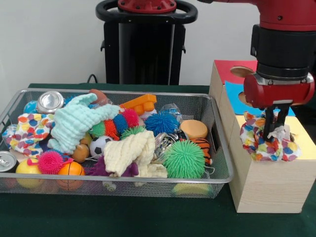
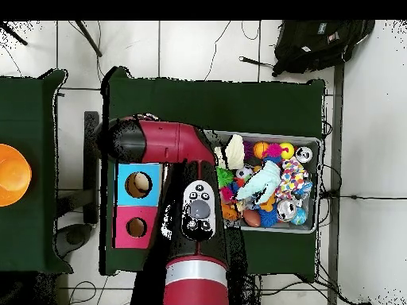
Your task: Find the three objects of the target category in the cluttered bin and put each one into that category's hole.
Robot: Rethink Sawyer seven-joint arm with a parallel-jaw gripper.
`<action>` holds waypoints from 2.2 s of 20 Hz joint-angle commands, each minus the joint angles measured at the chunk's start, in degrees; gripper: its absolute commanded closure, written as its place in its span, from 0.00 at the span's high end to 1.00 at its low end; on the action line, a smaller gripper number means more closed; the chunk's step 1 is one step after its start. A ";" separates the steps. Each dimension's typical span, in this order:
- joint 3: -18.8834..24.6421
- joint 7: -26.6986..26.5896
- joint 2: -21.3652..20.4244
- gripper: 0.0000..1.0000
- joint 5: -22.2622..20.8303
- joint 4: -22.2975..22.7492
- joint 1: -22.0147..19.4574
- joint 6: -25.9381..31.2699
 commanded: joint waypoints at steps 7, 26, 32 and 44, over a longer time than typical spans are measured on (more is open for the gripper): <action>3.26 7.63 0.19 0.00 -1.82 7.15 0.43 -2.23; 6.81 5.50 -2.61 0.00 -1.45 17.42 -2.54 -5.11; 9.19 5.48 -1.94 0.00 -1.47 18.92 -3.41 -7.93; 10.36 9.65 -1.88 0.00 -0.05 21.55 -1.58 -11.69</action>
